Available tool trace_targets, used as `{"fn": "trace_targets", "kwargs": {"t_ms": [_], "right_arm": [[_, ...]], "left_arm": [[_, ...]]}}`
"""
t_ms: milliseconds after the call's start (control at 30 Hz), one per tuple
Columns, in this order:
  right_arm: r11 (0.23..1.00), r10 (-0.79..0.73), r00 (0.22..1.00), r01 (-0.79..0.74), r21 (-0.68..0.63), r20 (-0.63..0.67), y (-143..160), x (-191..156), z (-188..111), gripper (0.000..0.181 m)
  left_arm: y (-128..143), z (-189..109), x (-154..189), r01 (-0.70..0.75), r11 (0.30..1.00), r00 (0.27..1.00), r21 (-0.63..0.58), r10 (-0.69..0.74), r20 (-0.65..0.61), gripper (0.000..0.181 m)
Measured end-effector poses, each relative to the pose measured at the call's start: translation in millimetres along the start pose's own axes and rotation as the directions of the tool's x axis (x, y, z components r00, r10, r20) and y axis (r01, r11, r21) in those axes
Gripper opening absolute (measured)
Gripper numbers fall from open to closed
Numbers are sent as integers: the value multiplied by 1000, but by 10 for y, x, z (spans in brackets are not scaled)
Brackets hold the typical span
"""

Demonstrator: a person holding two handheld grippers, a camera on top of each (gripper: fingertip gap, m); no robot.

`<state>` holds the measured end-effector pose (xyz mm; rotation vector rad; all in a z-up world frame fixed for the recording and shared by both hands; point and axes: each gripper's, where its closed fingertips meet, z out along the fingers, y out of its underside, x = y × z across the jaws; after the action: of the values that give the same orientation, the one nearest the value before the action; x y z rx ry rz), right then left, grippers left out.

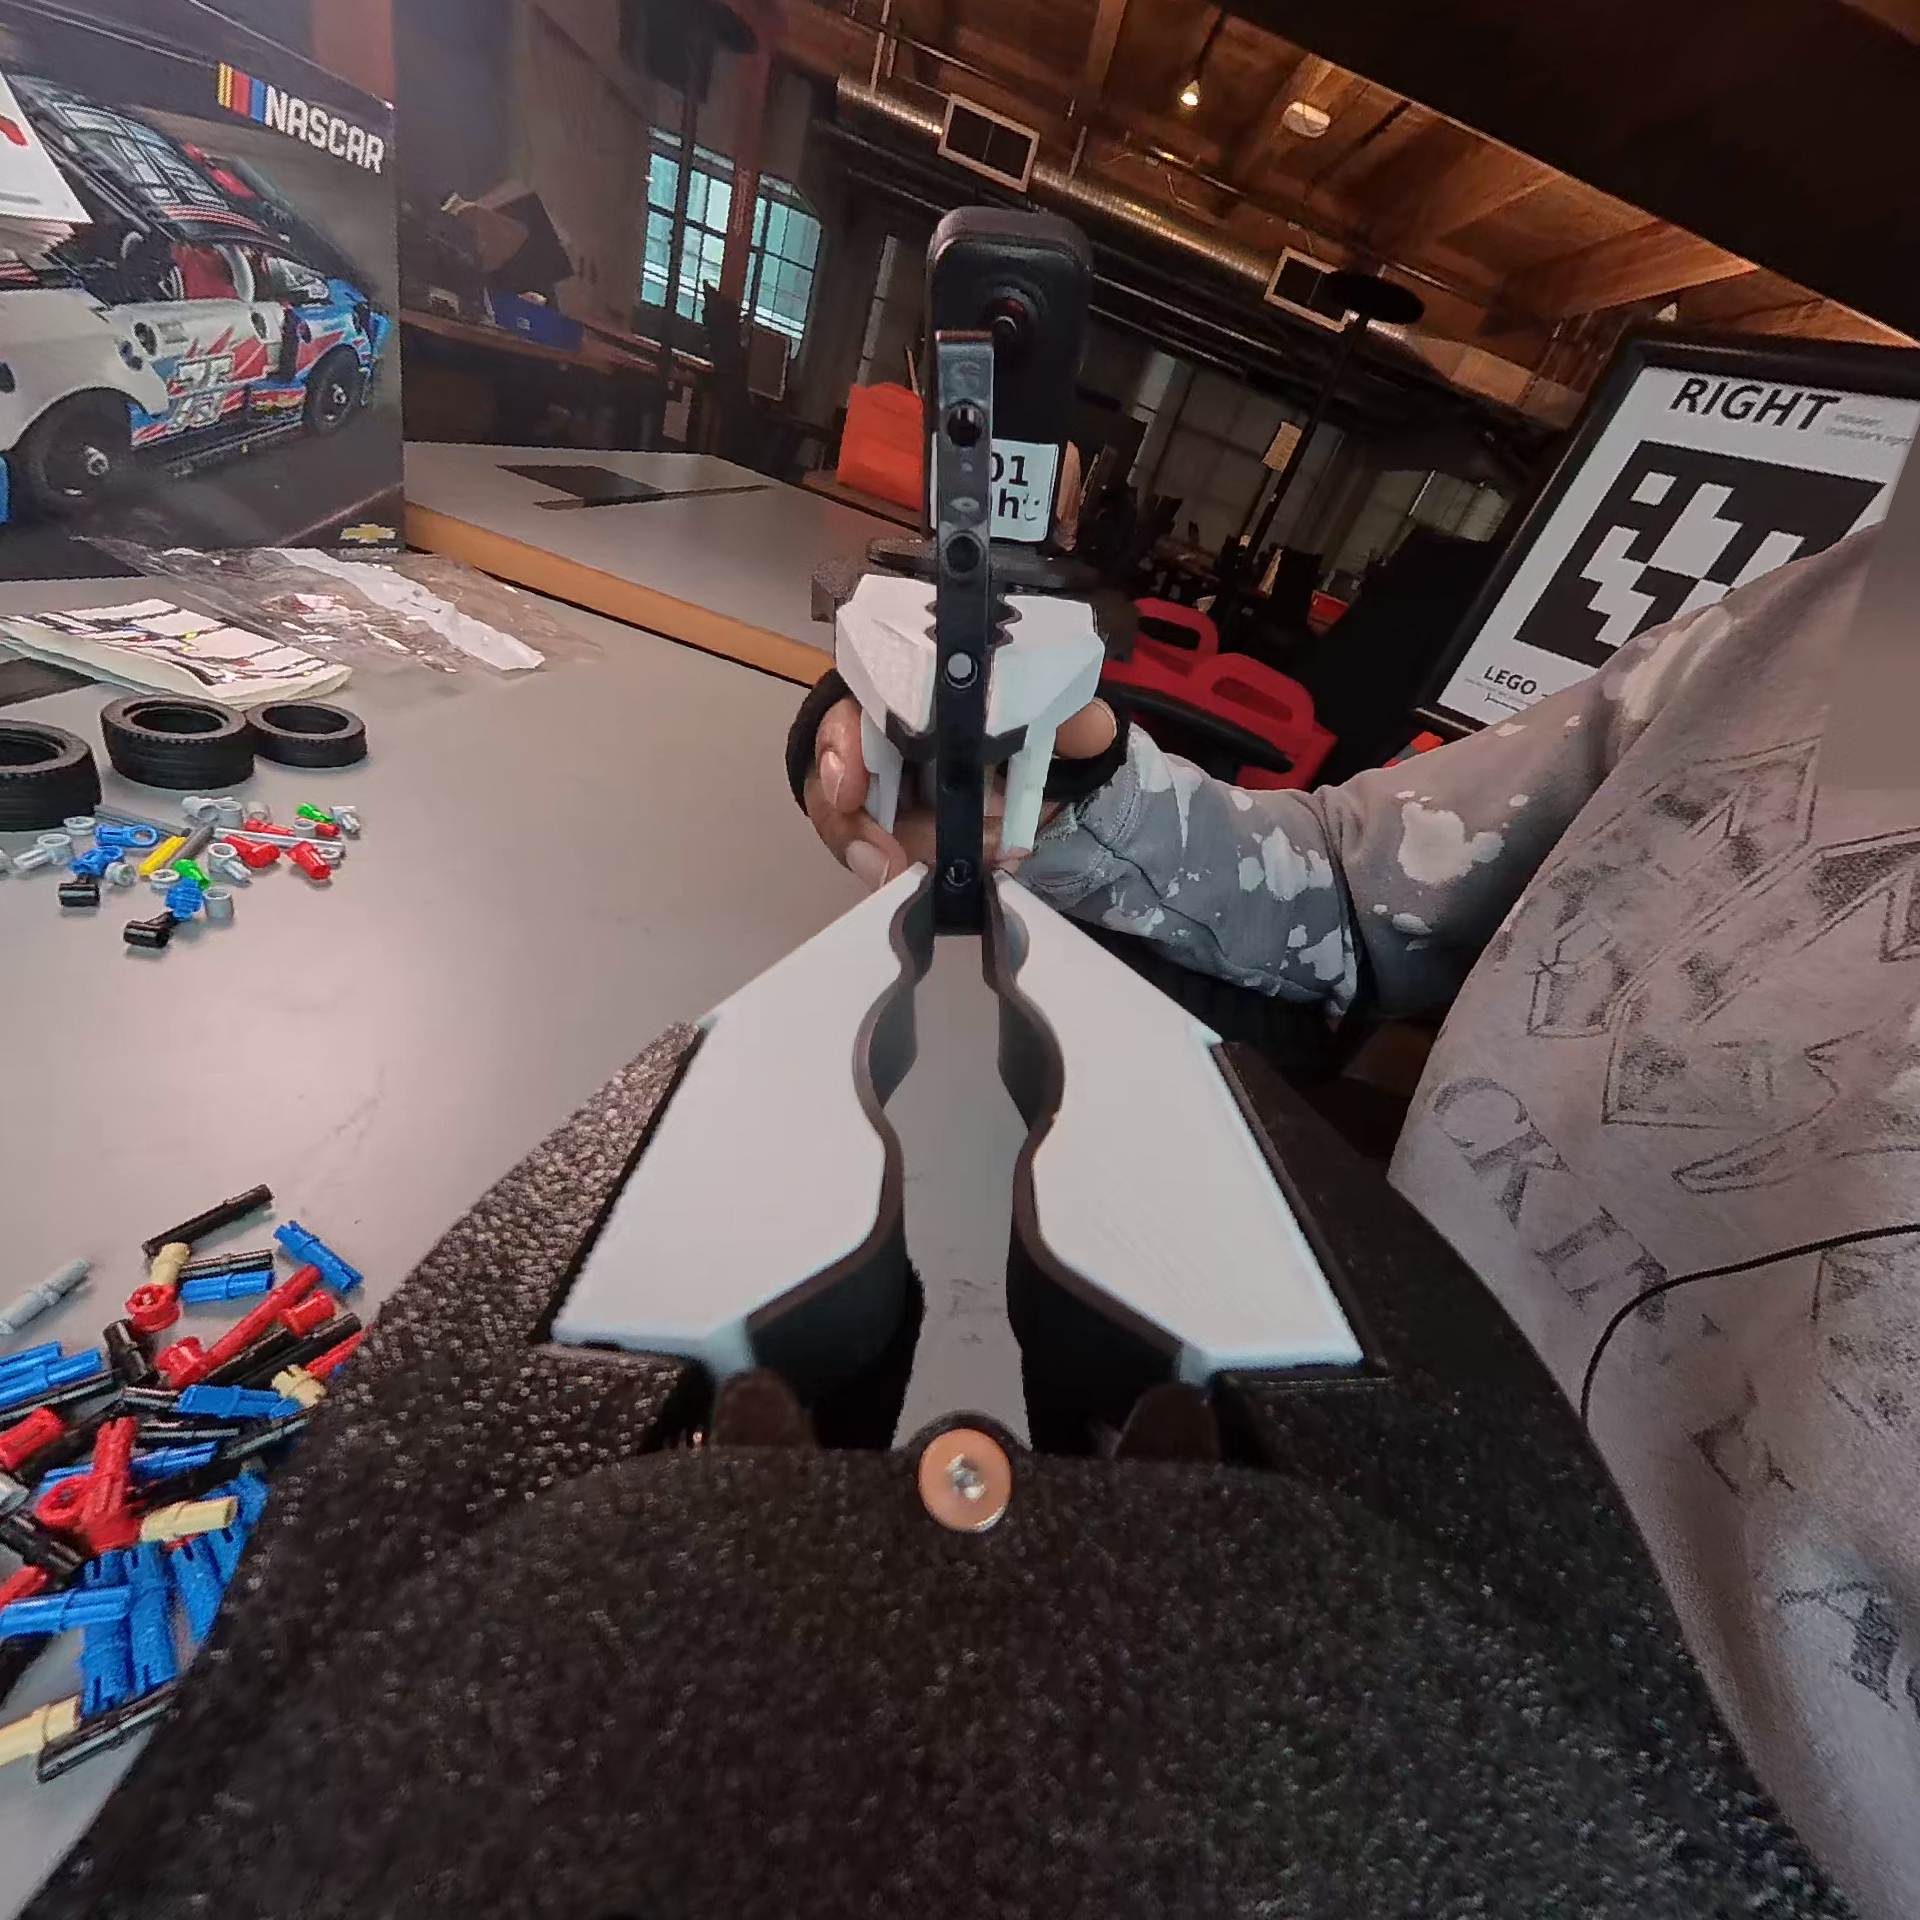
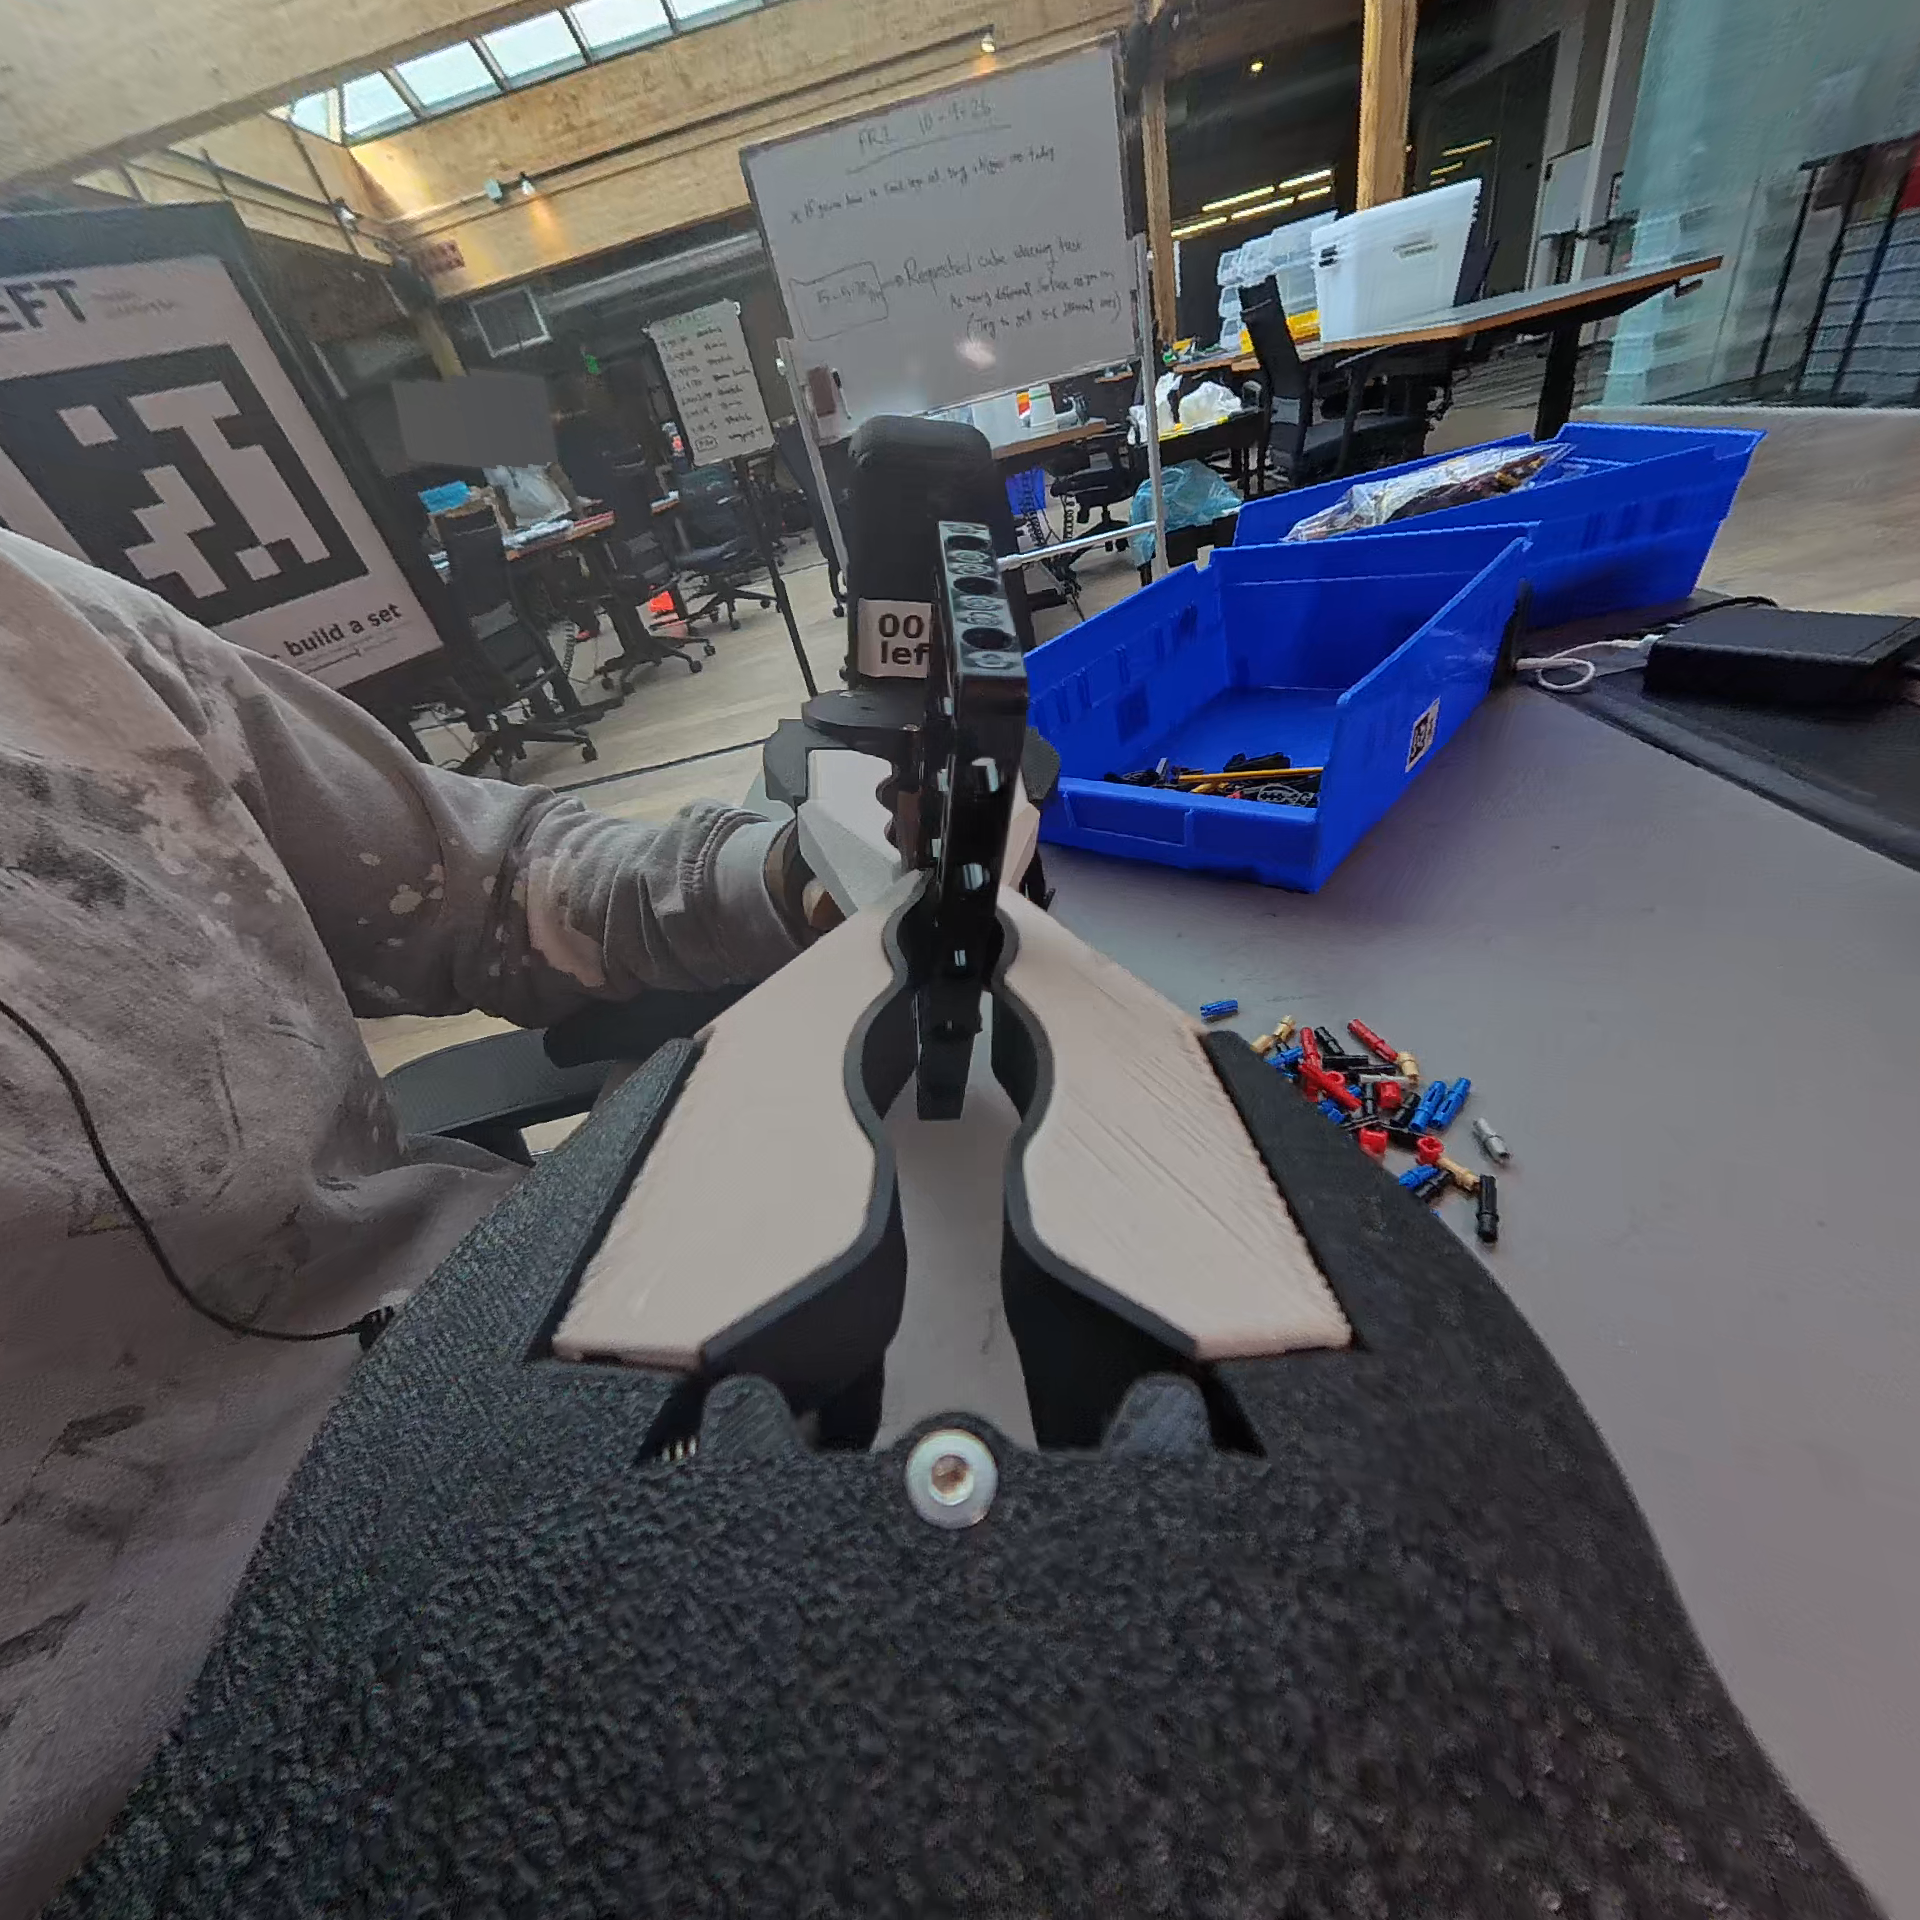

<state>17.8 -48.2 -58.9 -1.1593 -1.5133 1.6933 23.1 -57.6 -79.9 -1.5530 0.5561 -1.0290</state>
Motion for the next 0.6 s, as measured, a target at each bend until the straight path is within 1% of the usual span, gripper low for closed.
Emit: {"fn": "trace_targets", "kwargs": {"t_ms": [67,133,167,233,300,333,433,533,600], "right_arm": [[999,-24,997,26,23,-71,-53,101,-39,12],[996,-66,990,73,47,-128,-185,165,-167,18],[992,-111,982,119,45,-152,-250,164,-236,18],[971,-240,960,240,-15,-143,-271,34,-284,5],[933,-345,930,326,-151,-130,-100,-46,-192,6],[910,-389,910,356,-212,-142,4,-30,-123,10],[849,-486,848,400,-345,-210,235,149,12,10],[793,-557,808,447,-414,-193,351,185,43,10],[769,-583,794,471,-433,-171,390,166,41,10]], "left_arm": [[-38,-24,-58,-8,1000,999,15,7,40,7],[-93,-80,-129,-5,999,997,48,2,75,7],[-112,-110,-166,-8,998,996,55,3,93,7],[-112,-138,-229,-31,999,991,40,26,134,7],[-51,-103,-262,-82,996,982,-22,85,171,7],[-14,-75,-272,-114,992,974,-59,123,189,7],[84,18,-257,-184,973,956,-142,211,204,7],[174,43,-282,-257,939,922,-229,309,233,6],[219,46,-276,-314,908,897,-277,380,228,6]]}}
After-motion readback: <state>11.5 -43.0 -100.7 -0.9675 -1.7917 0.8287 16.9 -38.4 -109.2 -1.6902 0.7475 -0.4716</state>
